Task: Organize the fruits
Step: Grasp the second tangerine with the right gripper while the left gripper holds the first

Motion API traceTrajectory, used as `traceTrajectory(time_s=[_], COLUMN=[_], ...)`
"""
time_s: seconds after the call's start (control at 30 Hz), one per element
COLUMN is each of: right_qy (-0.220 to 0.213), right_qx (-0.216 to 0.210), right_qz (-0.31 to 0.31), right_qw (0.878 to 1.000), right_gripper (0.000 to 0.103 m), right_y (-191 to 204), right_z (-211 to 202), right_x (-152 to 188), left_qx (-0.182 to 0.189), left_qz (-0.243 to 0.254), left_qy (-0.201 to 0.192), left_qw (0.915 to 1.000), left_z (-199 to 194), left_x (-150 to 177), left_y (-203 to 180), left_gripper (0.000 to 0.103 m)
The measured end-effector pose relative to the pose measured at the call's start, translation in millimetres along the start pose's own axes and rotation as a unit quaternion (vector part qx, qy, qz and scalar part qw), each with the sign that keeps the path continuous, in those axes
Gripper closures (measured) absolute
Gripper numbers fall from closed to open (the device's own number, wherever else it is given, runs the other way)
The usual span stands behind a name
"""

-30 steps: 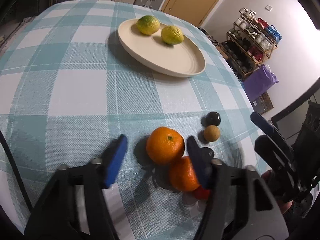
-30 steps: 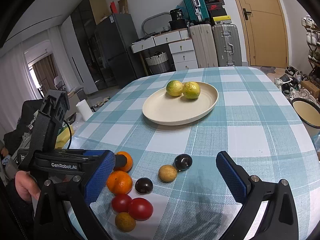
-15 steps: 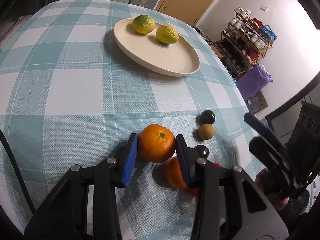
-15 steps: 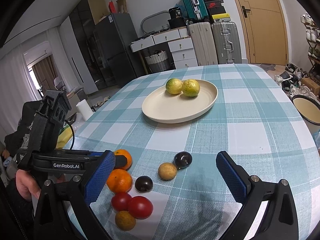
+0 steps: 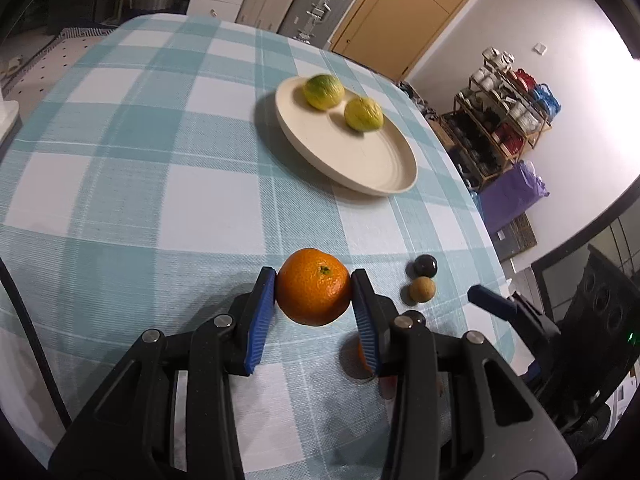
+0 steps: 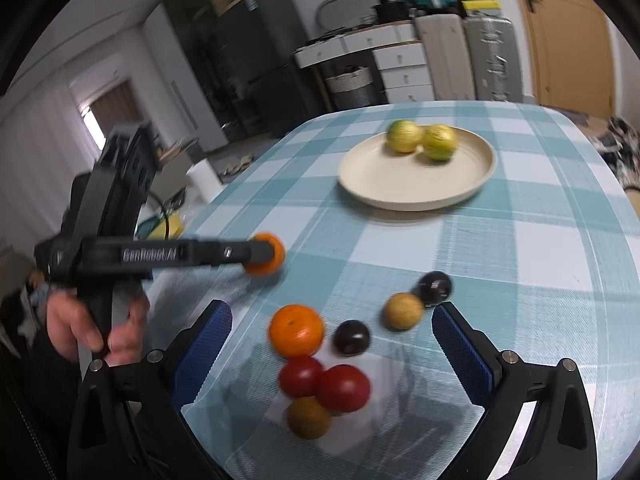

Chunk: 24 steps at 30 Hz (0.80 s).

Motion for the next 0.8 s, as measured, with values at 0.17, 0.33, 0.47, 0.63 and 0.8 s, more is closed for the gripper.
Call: traceTrajectory(time_s=[0.17, 0.33, 0.47, 0.63, 0.8], right_qy=[0.021, 0.048, 0.067, 0.085, 0.092], right_qx=[-0.01, -0.022, -0.028, -0.02, -0.011], right_qz=[-0.036, -0.063, -0.064, -0.061, -0.078], right_qw=[0.999, 0.997, 0.995, 0.994, 0.993], right_gripper=[0.0, 0.005, 0.017, 0.033, 0.041], right_y=[22, 38, 42, 41, 46], right_z=[10, 23, 35, 44, 49], right_x=[5, 11, 14, 16, 14], left_qx=[0.0, 0.0, -0.001, -0.002, -0.002], left_qz=[-0.007, -0.014, -0.019, -0.026, -0.03], left_qy=[-0.012, -0.015, -0.013, -0.013, -0.016], left_qw=[0.9999, 0.9998, 0.9997, 0.9996, 0.9994], left_z=[-13, -19, -21, -22, -24], left_x=[-4, -2, 2, 4, 4], left_y=[8, 16, 23, 30, 35], left_gripper=[0.068, 0.068, 0.068, 0.068, 0.068])
Point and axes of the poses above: each gripper's, at about its wrist camera, not at the fingertips, and z roughly the way its jaws point, y to its left, x to its underside, the point moved 4 cm from there along z, roughly the way its jaws point, and after that the axes turned 8 degrees about -y, right-handed, at the moved point
